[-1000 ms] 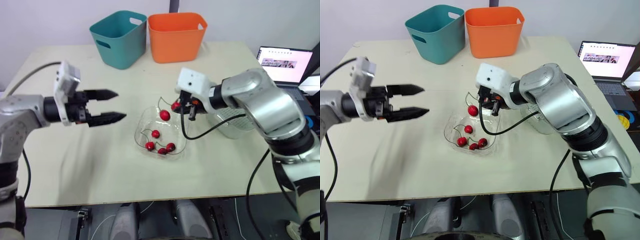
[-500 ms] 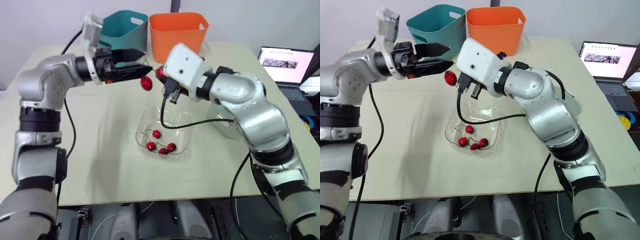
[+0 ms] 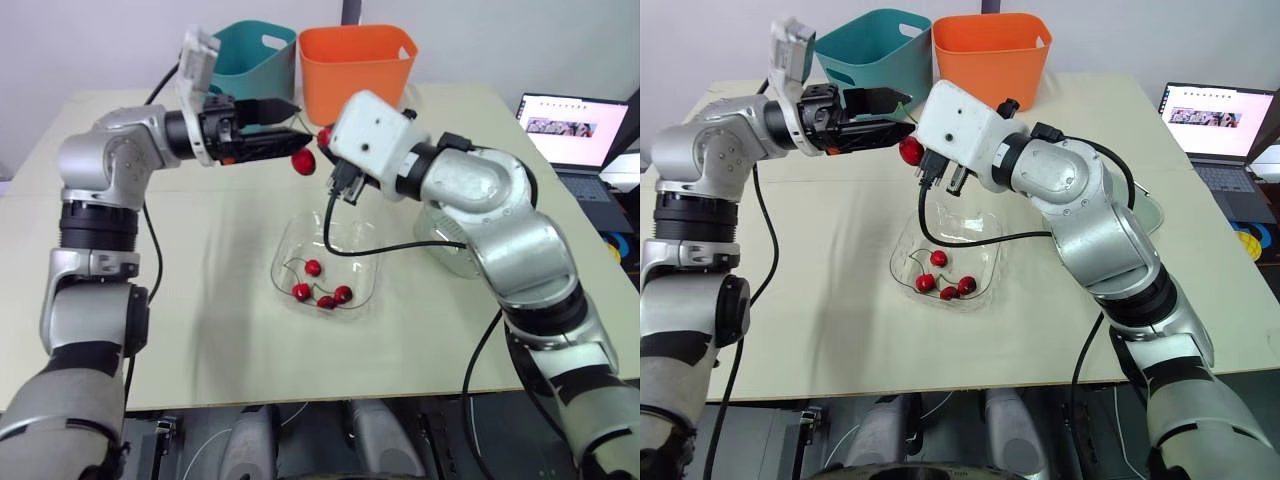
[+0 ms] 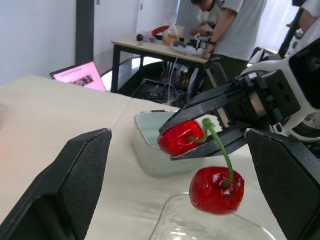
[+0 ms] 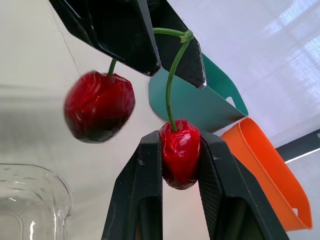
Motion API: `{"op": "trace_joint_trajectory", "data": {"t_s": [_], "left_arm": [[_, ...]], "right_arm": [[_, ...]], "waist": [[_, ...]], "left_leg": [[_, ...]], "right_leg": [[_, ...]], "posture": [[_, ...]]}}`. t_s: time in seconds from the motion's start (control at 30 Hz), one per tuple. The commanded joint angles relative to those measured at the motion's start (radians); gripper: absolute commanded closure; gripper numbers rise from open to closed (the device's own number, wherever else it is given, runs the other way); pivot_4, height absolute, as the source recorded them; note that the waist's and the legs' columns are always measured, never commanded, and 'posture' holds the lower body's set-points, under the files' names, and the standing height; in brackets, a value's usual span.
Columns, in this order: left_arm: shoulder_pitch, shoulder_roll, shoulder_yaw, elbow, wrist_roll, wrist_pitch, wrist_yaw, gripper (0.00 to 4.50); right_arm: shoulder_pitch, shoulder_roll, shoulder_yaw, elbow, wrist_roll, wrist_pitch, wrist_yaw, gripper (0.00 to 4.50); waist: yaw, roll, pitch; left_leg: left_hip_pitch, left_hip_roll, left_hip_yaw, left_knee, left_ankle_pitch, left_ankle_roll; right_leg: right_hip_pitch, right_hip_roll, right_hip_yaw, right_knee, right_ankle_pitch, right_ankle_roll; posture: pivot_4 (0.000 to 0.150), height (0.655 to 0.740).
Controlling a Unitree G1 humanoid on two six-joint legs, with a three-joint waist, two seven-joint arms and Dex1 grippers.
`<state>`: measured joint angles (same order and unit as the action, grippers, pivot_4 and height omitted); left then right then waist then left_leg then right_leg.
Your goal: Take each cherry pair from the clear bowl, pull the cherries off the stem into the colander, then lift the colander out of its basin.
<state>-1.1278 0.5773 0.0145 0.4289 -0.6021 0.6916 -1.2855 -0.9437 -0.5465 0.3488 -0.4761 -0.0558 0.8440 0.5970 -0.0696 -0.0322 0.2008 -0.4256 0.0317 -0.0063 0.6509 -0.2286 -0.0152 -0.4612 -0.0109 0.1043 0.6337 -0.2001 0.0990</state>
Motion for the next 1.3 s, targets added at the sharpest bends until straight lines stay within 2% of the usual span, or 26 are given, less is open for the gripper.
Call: {"op": "trace_joint_trajectory", "data": {"t_s": [0.03,0.2,0.27,0.37,0.67,0.9,0.93,0.97,1.03,1.17,1.27,1.3], "left_arm": [[-0.034,0.000,0.036,-0.039,-0.024,0.015,-0.004,0.00],[-0.037,-0.017,0.050,-0.038,-0.026,0.024,0.013,0.00],[-0.036,-0.020,0.047,-0.036,-0.021,0.022,0.016,0.36],[-0.031,-0.026,0.042,-0.040,-0.021,0.026,0.019,1.26],[-0.027,-0.047,0.046,-0.055,-0.034,0.050,0.042,4.47],[-0.030,-0.040,0.059,-0.066,-0.042,0.058,0.045,4.49],[-0.027,-0.036,0.058,-0.070,-0.039,0.051,0.037,4.50],[-0.025,-0.031,0.056,-0.071,-0.035,0.044,0.030,4.50],[-0.027,-0.020,0.054,-0.061,-0.026,0.030,0.014,4.50],[-0.039,0.011,0.040,-0.036,-0.012,0.006,-0.041,4.50],[-0.050,0.032,0.023,-0.026,-0.006,-0.003,-0.094,4.50],[-0.054,0.037,0.019,-0.021,-0.003,-0.007,-0.108,4.50]], "right_arm": [[-0.001,-0.003,-0.012,-0.028,-0.016,-0.017,-0.001,3.85],[-0.002,0.001,-0.011,-0.024,-0.021,-0.019,0.001,3.85],[-0.002,0.002,-0.012,-0.025,-0.022,-0.020,0.003,3.85],[-0.003,-0.001,-0.011,-0.025,-0.027,-0.023,0.004,3.85],[-0.002,-0.002,-0.009,-0.029,-0.038,-0.025,0.007,3.85],[0.008,-0.005,-0.012,-0.041,-0.031,-0.016,0.016,3.85],[0.014,-0.002,-0.023,-0.044,-0.016,-0.007,0.024,3.15],[0.021,0.005,-0.040,-0.048,0.008,0.014,0.033,2.96],[0.037,0.022,-0.103,-0.062,0.085,0.070,0.068,2.29],[0.034,0.094,-0.321,-0.068,0.310,0.264,0.134,0.90],[0.012,0.104,-0.453,-0.020,0.457,0.397,0.180,0.02],[0.006,0.099,-0.475,-0.001,0.490,0.420,0.189,0.02]], "waist": [[0.000,0.000,0.000],[0.001,0.000,0.000],[0.001,0.000,0.000],[0.000,0.000,0.000],[0.000,0.000,0.000],[0.001,0.000,0.000],[0.001,0.000,0.000],[0.001,0.000,0.000],[0.000,0.000,0.000],[0.001,0.000,0.000],[0.001,0.000,0.000],[0.001,0.000,0.000]], "left_leg": [[0.000,0.000,0.000,0.000,0.000,0.000],[0.000,0.000,0.000,0.000,0.000,0.000],[0.000,0.000,0.000,0.000,0.000,0.000],[0.000,0.000,0.000,0.000,0.000,0.000],[0.000,0.000,0.000,0.000,0.000,0.000],[0.000,0.000,0.000,0.000,0.000,0.000],[0.000,0.000,0.000,0.000,0.000,0.000],[0.000,0.000,0.000,0.000,0.000,0.000],[0.000,0.000,0.000,0.000,0.000,0.000],[0.000,0.000,-0.001,0.000,0.000,0.000],[0.000,0.000,-0.001,0.000,0.000,0.000],[0.000,0.000,-0.001,0.000,0.000,0.000]], "right_leg": [[0.000,0.000,0.000,0.000,0.000,0.000],[0.000,0.000,0.000,0.000,0.000,0.000],[0.000,0.000,0.000,0.000,0.000,0.000],[0.000,0.000,0.000,0.000,0.000,0.000],[0.000,0.000,0.000,0.000,0.000,0.000],[0.000,0.000,0.000,0.000,0.000,0.000],[0.000,0.000,0.000,0.000,0.000,0.000],[0.000,0.000,0.000,0.000,0.000,0.000],[0.000,0.000,0.000,0.000,0.000,0.000],[0.000,0.000,0.000,0.000,0.000,0.000],[0.001,0.000,0.000,0.000,0.000,0.000],[0.001,0.000,0.000,0.000,0.000,0.000]], "posture": [[0.150,0.7400],[0.150,0.7400],[0.150,0.7400],[0.150,0.7400],[0.150,0.7400],[0.150,0.7400],[0.150,0.7400],[0.150,0.7400],[0.150,0.7400],[0.150,0.7400],[0.150,0.7400],[0.150,0.7400]]}}
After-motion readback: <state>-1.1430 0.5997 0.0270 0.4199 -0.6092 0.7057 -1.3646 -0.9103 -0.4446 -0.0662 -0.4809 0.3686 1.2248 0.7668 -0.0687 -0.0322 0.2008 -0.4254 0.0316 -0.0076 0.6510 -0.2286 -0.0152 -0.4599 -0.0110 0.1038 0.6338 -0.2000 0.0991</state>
